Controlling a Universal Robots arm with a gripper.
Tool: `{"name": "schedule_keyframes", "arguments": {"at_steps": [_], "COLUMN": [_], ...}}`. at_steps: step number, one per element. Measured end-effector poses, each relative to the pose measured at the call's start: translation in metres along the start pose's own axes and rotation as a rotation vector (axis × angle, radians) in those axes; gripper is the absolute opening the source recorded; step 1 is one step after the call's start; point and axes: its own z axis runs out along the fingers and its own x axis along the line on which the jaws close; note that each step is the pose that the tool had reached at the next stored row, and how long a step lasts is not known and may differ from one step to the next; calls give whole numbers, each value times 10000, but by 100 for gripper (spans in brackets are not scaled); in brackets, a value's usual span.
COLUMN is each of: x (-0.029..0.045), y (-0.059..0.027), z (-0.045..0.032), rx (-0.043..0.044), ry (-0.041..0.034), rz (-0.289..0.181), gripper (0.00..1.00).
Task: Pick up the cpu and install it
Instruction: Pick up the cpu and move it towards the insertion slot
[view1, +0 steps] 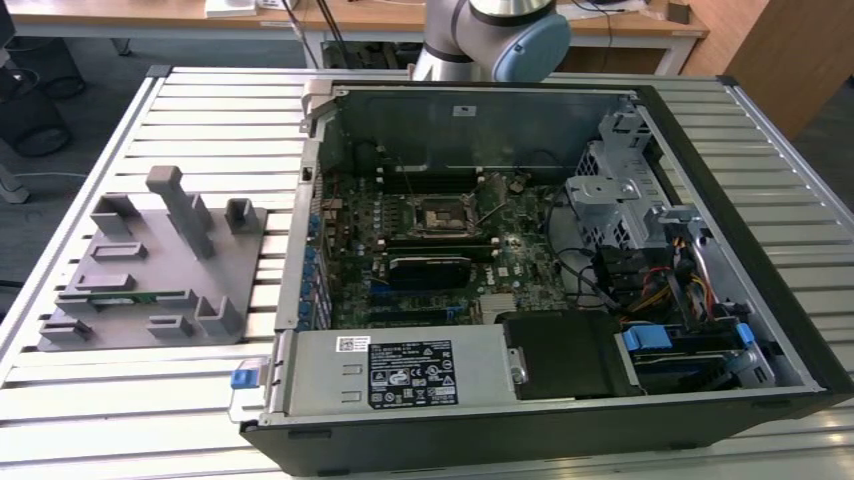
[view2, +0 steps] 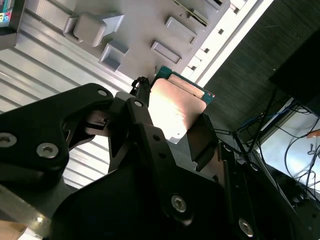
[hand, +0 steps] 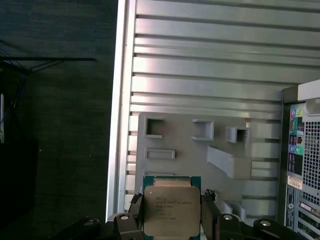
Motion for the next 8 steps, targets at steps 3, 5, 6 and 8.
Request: {"name": "schedule_keyframes", "arguments": {"at_steps": [3, 5, 6, 8], "x": [0, 0, -1, -9], "y": [1, 1, 2, 2], "z": [-8, -10, -11, -12], "rx": [-1, 0, 1, 1], "ry": [-4, 0, 0, 1], "rz": [1, 0, 1, 2], "gripper": [54, 54, 54, 54]}}
